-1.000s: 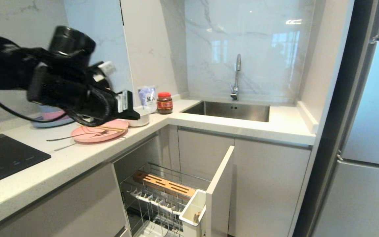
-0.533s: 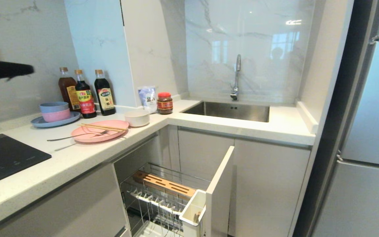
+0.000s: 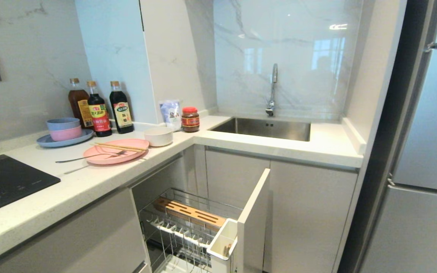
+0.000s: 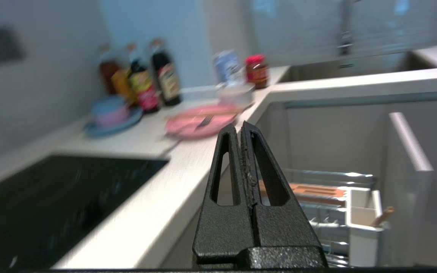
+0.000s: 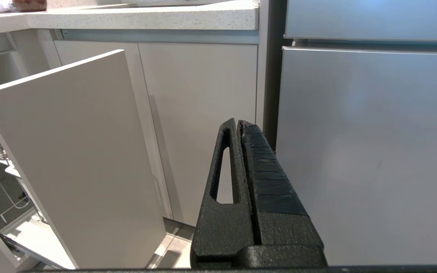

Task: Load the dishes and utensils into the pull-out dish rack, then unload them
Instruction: Pick up the chopsticks and place it in the cupboard

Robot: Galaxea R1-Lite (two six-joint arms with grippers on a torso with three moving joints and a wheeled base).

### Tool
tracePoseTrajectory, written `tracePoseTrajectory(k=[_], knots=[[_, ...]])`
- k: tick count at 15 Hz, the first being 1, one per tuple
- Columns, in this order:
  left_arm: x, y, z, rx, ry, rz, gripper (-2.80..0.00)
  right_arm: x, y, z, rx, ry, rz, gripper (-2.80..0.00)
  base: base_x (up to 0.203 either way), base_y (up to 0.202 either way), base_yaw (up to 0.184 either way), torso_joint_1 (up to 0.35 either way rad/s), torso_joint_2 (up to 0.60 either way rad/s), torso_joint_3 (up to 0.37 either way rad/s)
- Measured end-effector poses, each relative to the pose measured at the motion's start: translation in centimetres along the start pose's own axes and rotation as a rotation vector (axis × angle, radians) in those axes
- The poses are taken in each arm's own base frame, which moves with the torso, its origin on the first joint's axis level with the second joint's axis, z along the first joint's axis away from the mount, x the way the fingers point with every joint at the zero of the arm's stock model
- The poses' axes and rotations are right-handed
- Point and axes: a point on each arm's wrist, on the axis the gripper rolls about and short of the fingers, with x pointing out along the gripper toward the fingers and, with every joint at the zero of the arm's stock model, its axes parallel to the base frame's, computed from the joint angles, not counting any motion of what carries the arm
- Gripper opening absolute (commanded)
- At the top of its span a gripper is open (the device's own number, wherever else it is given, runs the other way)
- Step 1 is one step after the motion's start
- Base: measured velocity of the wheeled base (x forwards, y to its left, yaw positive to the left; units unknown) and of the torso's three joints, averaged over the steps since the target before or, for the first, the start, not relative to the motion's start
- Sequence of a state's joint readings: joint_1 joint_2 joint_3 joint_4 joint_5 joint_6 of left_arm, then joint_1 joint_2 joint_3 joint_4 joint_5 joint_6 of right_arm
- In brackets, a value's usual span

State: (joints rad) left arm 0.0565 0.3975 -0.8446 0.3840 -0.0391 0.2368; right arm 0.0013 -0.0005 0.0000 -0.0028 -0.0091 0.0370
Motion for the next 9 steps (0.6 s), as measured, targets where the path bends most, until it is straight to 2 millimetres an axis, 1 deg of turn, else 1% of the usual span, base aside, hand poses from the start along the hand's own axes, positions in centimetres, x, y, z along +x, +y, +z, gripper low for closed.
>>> tracePoseTrajectory(k=[2,5,8,9], knots=[[-0.6,-0.6,-3.0,-0.057,-0.002,0.066,-2.80,0.0,0.0,0.0,0.000,0.000,0.000,-2.80,0.000,0.000,0.000,0.000,0.00,0.000],[-0.7,-1.4,-7.3,-0.041,-0.052,0.076,-2.80,0.0,0.0,0.0,0.000,0.000,0.000,-2.80,0.000,0.000,0.000,0.000,0.00,0.000],[0.1,-2.6,-12.3,-0.025,-0.043,0.068,-2.80,0.0,0.0,0.0,0.000,0.000,0.000,-2.80,0.000,0.000,0.000,0.000,0.00,0.000],[0.4,-2.9,-13.5,-0.026,-0.047,0.066,-2.80,0.0,0.0,0.0,0.000,0.000,0.000,-2.80,0.000,0.000,0.000,0.000,0.00,0.000]])
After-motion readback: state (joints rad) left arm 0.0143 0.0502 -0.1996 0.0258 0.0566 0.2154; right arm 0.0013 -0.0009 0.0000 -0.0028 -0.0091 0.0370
